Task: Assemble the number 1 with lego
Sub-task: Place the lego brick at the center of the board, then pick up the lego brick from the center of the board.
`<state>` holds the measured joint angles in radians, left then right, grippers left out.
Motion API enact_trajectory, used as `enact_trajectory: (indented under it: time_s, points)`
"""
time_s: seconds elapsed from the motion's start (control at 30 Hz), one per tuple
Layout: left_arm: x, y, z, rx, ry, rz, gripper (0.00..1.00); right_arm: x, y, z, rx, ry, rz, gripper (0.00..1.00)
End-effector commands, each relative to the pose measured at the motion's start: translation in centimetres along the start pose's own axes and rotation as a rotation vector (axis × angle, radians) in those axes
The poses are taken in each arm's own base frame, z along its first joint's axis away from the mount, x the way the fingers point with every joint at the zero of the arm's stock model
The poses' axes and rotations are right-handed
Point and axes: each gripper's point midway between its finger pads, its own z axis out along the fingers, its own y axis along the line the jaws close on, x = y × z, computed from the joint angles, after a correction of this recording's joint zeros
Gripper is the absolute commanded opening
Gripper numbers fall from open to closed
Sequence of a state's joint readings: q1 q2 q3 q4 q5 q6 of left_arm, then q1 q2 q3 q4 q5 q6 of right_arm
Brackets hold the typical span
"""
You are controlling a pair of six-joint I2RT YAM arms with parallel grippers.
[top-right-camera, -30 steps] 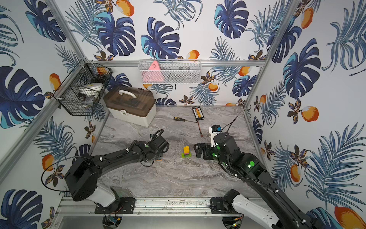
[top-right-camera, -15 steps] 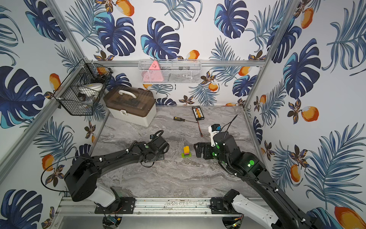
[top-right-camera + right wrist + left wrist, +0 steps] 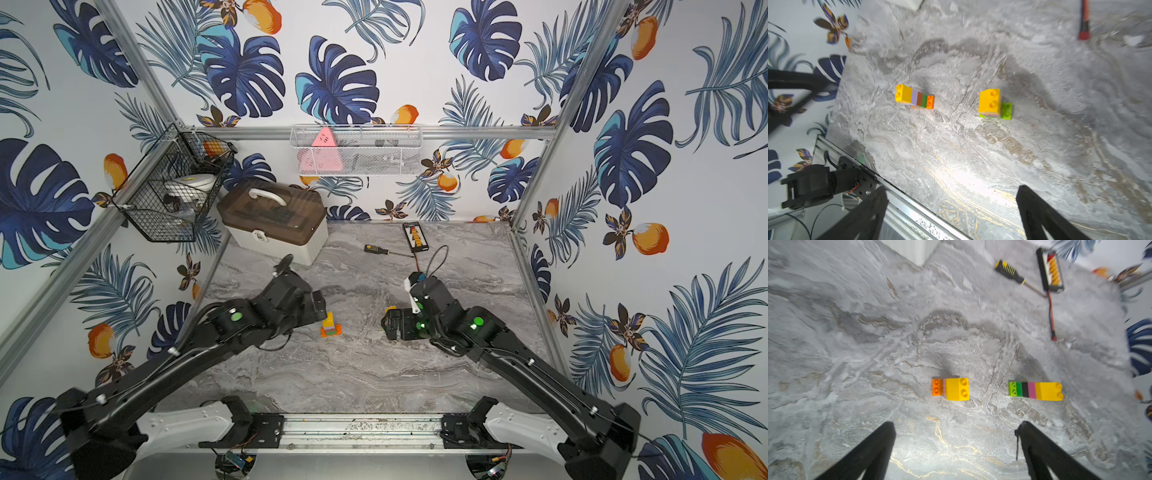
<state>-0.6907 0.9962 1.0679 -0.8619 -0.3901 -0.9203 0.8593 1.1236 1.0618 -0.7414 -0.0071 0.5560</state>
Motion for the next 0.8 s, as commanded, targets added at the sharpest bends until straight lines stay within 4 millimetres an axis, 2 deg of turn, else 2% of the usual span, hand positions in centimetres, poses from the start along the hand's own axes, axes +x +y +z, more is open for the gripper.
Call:
enact_trajectory:
  time_s: [0.0, 0.03, 0.1, 0.17, 0.27, 0.3, 0.37, 0.43, 0.5, 0.57, 0.63, 0.77]
  points:
    - [-1.2, 5.5, -4.0, -0.076, -0.105, 0.006, 0.99, -1.0, 2.9, 1.9, 0.042, -0.048, -0.020, 1.00]
    - [-1.6, 6.3, -4.9, -0.078, -0.135, 0.019, 0.99, -1.5, 4.3, 2.4, 0.039, -0.069, -0.039, 1.00]
    - [-2.0, 7.9, -6.6, -0.099, -0.180, 0.059, 0.99, -1.0, 6.5, 4.7, 0.039, -0.082, -0.082, 1.00]
    - [-2.2, 9.0, -7.5, -0.105, -0.216, 0.088, 0.99, -0.4, 8.6, 6.1, 0.045, -0.167, -0.132, 1.00]
    - [-2.2, 10.1, -8.4, -0.097, -0.260, 0.102, 0.99, 2.0, 11.4, 8.3, -0.034, -0.389, -0.214, 1.00]
    - [-2.1, 10.2, -8.6, -0.080, -0.271, 0.095, 0.99, 2.5, 11.8, 9.5, -0.061, -0.425, -0.213, 1.00]
    - [-2.3, 9.5, -8.9, -0.035, -0.279, 0.103, 0.98, 3.2, 10.9, 12.0, 0.008, -0.411, -0.190, 1.00]
    - [-2.1, 9.3, -8.7, -0.037, -0.264, 0.117, 0.97, 3.5, 11.2, 14.2, 0.084, -0.381, -0.263, 1.00]
    - [-1.9, 8.8, -8.3, -0.022, -0.252, 0.134, 0.96, 4.1, 12.1, 16.1, 0.122, -0.313, -0.314, 1.00]
    - [-1.9, 8.6, -8.2, -0.007, -0.252, 0.138, 0.96, 5.0, 13.1, 17.7, 0.080, -0.291, -0.345, 0.95]
    - [-1.9, 8.6, -8.3, 0.001, -0.257, 0.134, 0.96, 5.3, 13.0, 18.4, 0.039, -0.312, -0.314, 0.93]
    - [-1.8, 8.6, -8.7, 0.030, -0.271, 0.126, 0.96, 4.2, 10.9, 18.7, 0.136, -0.320, -0.240, 0.96]
